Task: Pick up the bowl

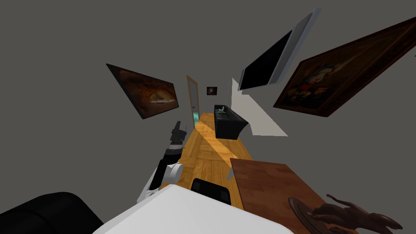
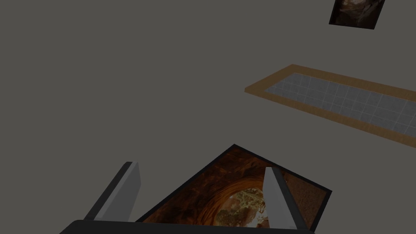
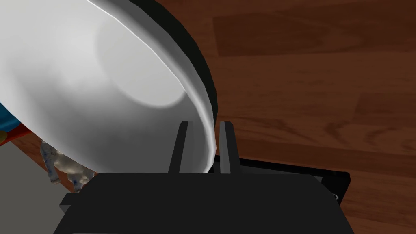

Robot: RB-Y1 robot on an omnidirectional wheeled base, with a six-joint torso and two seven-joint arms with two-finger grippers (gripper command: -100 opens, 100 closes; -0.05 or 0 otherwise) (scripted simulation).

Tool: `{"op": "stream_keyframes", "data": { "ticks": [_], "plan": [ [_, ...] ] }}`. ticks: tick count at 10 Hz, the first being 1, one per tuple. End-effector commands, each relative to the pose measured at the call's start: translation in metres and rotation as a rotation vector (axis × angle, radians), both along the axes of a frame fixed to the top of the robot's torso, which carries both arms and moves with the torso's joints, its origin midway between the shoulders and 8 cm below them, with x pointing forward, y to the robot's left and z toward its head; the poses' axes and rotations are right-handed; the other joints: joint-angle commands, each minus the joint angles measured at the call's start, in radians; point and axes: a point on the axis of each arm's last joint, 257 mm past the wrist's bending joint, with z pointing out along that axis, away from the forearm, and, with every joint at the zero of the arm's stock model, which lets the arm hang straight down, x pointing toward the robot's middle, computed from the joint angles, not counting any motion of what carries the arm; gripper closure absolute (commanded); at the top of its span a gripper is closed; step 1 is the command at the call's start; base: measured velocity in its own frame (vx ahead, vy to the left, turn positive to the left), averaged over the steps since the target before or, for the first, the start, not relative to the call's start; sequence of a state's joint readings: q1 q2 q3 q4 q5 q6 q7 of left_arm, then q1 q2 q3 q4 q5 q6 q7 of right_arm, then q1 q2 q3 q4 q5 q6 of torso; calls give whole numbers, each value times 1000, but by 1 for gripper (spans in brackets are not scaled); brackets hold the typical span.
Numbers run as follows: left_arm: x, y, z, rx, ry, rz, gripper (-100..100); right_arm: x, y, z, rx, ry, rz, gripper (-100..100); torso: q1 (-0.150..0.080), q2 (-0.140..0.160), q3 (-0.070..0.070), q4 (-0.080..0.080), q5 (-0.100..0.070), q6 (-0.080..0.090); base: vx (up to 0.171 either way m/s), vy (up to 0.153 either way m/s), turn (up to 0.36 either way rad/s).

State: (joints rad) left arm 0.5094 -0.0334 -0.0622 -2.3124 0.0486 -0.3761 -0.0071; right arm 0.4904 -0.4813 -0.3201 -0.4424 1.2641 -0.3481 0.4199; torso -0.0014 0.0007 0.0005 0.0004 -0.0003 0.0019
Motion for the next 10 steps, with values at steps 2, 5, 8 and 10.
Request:
{"op": "stream_keyframes", "data": {
  "ticks": [2, 5, 8, 10],
  "plan": [
    [0, 0, 0, 0, 0, 0, 0, 0, 0, 0, 0, 0, 0, 100, 0, 0, 0, 0, 0, 0, 0, 0, 0],
    [0, 0, 0, 0, 0, 0, 0, 20, -14, 5, -17, -21, 20, 100, 2, 0, 0, 0, 2, 0, -4, 14, -48],
    [0, 0, 0, 0, 0, 0, 0, 36, -18, 5, -16, -17, 72, 100, 3, 0, 0, 0, 3, -1, -5, 16, -47],
    [0, 0, 0, 0, 0, 0, 0, 38, -17, 5, -13, -29, 54, 100, 3, 0, 0, 0, 2, -1, -2, 4, 6]
  ]
}}
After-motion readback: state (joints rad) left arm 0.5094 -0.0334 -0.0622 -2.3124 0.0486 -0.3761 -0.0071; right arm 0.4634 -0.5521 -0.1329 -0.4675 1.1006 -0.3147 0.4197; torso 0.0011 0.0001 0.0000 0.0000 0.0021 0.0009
